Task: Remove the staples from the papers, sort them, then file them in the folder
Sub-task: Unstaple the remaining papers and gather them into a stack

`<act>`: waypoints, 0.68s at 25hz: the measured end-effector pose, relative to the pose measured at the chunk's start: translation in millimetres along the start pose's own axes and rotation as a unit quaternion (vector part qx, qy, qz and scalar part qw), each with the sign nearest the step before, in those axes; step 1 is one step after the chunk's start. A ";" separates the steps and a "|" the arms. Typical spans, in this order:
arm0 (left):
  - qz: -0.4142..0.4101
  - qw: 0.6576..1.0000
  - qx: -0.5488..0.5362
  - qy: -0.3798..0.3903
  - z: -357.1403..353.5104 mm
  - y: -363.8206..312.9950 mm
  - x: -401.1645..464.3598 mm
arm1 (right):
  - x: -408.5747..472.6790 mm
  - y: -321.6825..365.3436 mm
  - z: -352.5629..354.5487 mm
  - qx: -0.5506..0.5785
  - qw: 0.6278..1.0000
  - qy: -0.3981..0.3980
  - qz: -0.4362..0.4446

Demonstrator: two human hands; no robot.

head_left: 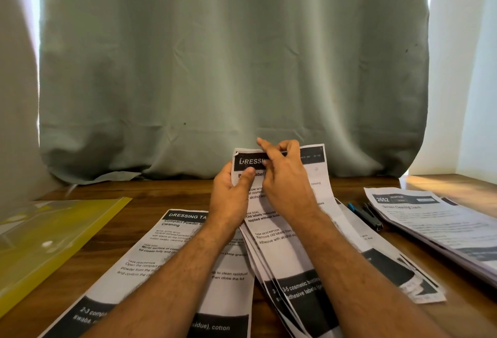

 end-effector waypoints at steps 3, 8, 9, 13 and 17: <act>-0.002 1.000 -0.003 0.022 -2.9 1.3 -0.7 | 1.9 -2.0 4.8 -0.009 1.000 -0.025 0.008; 0.073 0.996 0.013 0.055 -3.9 5.4 -3.9 | 8.6 -12.3 15.5 -0.051 0.998 0.020 0.011; 0.112 0.992 0.025 0.057 -3.6 7.6 -4.0 | 10.2 -16.1 17.6 -0.059 0.998 0.026 0.007; 0.142 0.954 0.228 0.134 7.7 19.1 -1.6 | 16.8 -35.6 35.5 -0.027 0.998 -0.024 -0.042; 0.186 0.807 0.419 0.372 28.5 32.0 4.2 | 12.6 -46.4 47.1 -0.007 0.997 -0.018 -0.077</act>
Point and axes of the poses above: each hand's wrist, its own x-axis towards the middle knuckle, its own z-axis out of the back of the hand, y = z × x, the point moved 2 cm from there along x, towards the middle knuckle, and after that the axes turned 6 degrees about -z, right-handed, at the moved point
